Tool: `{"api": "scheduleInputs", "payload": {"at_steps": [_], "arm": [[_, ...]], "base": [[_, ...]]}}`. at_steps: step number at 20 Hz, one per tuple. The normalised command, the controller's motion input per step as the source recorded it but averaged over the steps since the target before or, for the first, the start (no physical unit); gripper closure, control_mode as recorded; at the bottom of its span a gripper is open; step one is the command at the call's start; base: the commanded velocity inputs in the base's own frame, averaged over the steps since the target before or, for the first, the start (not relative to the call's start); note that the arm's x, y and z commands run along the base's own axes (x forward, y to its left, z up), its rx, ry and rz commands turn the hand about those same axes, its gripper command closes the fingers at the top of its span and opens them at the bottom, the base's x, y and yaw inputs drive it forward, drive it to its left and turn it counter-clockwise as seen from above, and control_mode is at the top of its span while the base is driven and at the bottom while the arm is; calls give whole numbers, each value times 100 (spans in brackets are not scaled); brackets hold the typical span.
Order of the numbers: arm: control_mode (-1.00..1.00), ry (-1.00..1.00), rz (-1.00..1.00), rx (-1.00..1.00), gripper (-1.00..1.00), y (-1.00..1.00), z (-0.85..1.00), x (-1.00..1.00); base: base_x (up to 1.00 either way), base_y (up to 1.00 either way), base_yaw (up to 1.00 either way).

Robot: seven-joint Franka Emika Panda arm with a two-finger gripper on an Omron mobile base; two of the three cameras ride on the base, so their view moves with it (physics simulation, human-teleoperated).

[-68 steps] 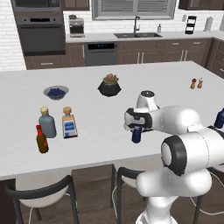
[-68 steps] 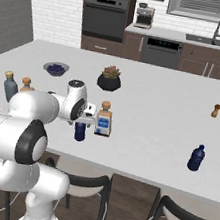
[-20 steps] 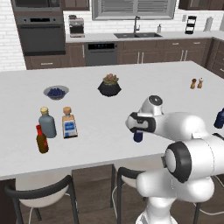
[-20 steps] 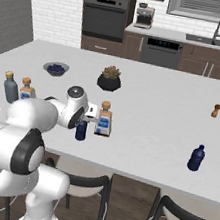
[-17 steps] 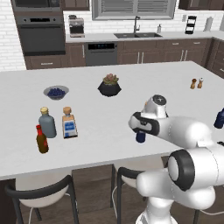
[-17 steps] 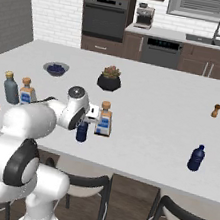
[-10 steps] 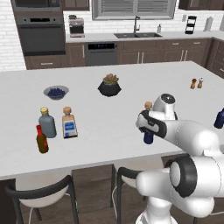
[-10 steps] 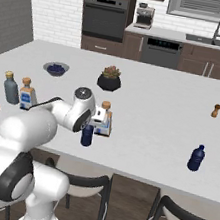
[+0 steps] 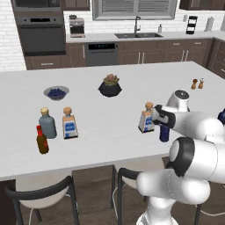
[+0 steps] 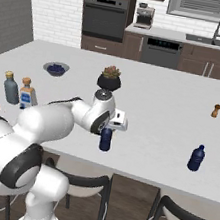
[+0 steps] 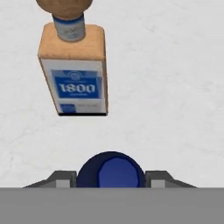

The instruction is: Move the plastic bottles in the middle to the plastics group, and the glass bottles in the middle to the glass group.

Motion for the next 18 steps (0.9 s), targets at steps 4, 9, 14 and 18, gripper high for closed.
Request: {"api": "scheduleInputs", "payload": {"at_steps": [4,9,14,18], "arm": [[-100,0,-3,0,100,-82,0,0],[-100,0,-1,0,100,-80,1,2],[-100,0,0,0,100,-67,15,14],[-100,-3,0,0,100,-40,19,11]], "base": [[0,0,0],[0,0,0],[0,0,0],[0,0,0]]}}
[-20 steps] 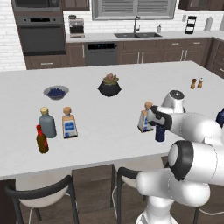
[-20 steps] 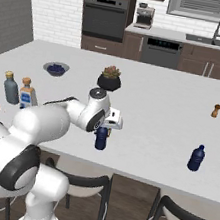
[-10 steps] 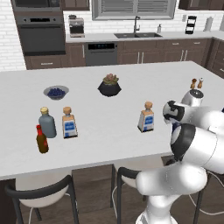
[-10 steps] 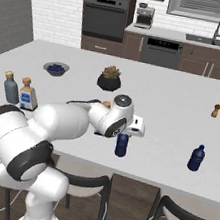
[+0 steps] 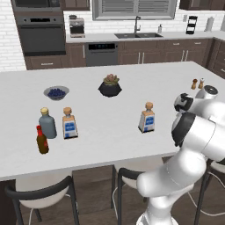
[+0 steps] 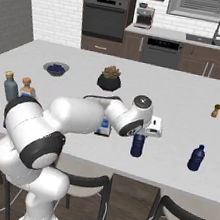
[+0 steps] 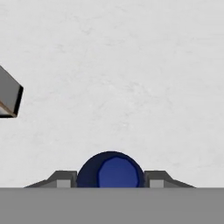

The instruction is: Move the plastic bottles in the middle to the plastics group, and the glass bottles in the middle to the glass group.

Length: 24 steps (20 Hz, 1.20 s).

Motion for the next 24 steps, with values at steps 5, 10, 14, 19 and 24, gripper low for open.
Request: {"api": "scheduleInputs", "payload": {"at_steps": [5,10,14,19,24], "arm": [[-100,-4,0,0,100,-24,9,13],[-100,-7,0,0,100,-43,0,14],[-100,-6,0,3,100,-72,0,24],[-100,-11,0,4,100,-52,-10,12],[-100,-7,0,0,100,-43,-3,0]], "base": [[0,0,0],[0,0,0],[0,0,0],[0,0,0],[0,0,0]]}}
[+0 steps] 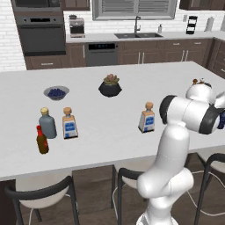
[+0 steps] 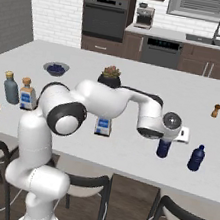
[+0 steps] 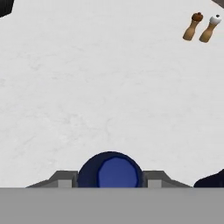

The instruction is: Move the plastic bottles in the middle to the plastics group, and the glass bottles in the middle to the glass group.

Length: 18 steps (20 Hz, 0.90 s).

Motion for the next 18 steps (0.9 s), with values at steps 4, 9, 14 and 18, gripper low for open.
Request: {"api": "scheduleInputs", "payload": {"at_steps": [4,9,14,18], "arm": [[-100,2,-1,-1,100,-36,6,0],[-100,19,0,-5,100,-1,6,0],[-100,9,0,0,100,0,-1,0],[-100,-4,0,0,100,-3,-8,0]], "base": [[0,0,0],[0,0,0],[0,0,0],[0,0,0]]}}
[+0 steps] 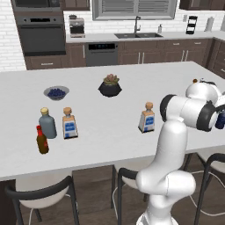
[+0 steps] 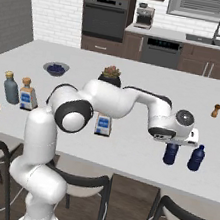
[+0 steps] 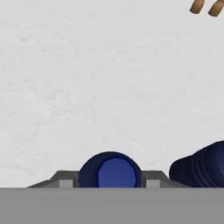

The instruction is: Move the plastic bottles in the middle to the plastics group, and the glass bottles in the middle to the glass group.

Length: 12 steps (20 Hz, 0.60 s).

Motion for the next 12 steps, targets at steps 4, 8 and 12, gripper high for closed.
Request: {"api": "scheduleInputs", "payload": {"at_steps": [4,8,12], "arm": [[-100,-6,0,0,100,-13,-1,1],[-100,0,0,0,100,-13,0,2],[-100,0,-2,0,100,-8,0,0]], "base": [[0,0,0],[0,0,0],[0,0,0]]}}
